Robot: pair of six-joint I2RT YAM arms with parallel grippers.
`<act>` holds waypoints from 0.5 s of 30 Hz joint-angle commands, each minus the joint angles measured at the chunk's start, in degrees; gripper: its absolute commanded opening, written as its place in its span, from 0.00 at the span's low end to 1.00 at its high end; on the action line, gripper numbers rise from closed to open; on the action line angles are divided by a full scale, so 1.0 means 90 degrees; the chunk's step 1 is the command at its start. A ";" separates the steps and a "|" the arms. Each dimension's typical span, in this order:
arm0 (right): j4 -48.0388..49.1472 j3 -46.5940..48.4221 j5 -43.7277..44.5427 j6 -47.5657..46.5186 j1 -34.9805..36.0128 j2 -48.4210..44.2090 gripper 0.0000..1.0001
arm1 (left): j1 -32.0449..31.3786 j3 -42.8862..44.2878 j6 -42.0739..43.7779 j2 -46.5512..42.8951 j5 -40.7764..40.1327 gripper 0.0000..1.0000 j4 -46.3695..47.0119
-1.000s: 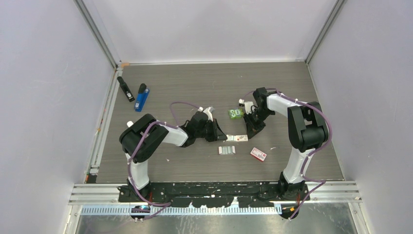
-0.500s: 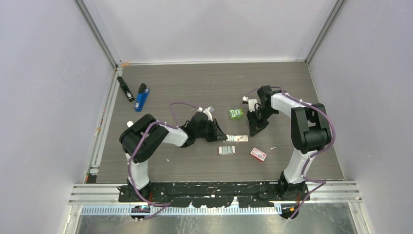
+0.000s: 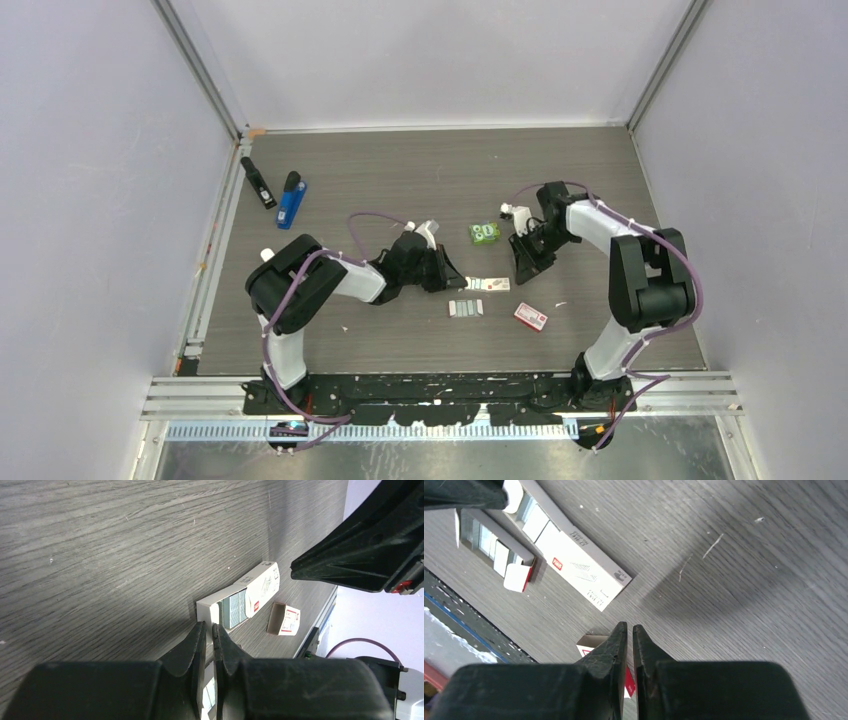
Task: Unload the staples from the stapler
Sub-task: Close the staple box at the center of the board.
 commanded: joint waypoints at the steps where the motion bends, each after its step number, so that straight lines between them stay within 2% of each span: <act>1: 0.0253 -0.0278 -0.0441 -0.0934 -0.0033 -0.0569 0.15 | -0.0031 -0.0044 -0.0020 -0.0143 -0.0050 0.11 0.0276; 9: 0.0690 -0.0859 -0.0529 -0.1936 -0.0034 -0.0974 0.17 | -0.0050 -0.0029 -0.0034 -0.0139 -0.0035 0.11 0.0299; 15: 0.1041 -0.1062 -0.0440 -0.1942 0.0060 -0.1164 0.14 | -0.0060 -0.0010 -0.0058 -0.0133 -0.0029 0.11 0.0315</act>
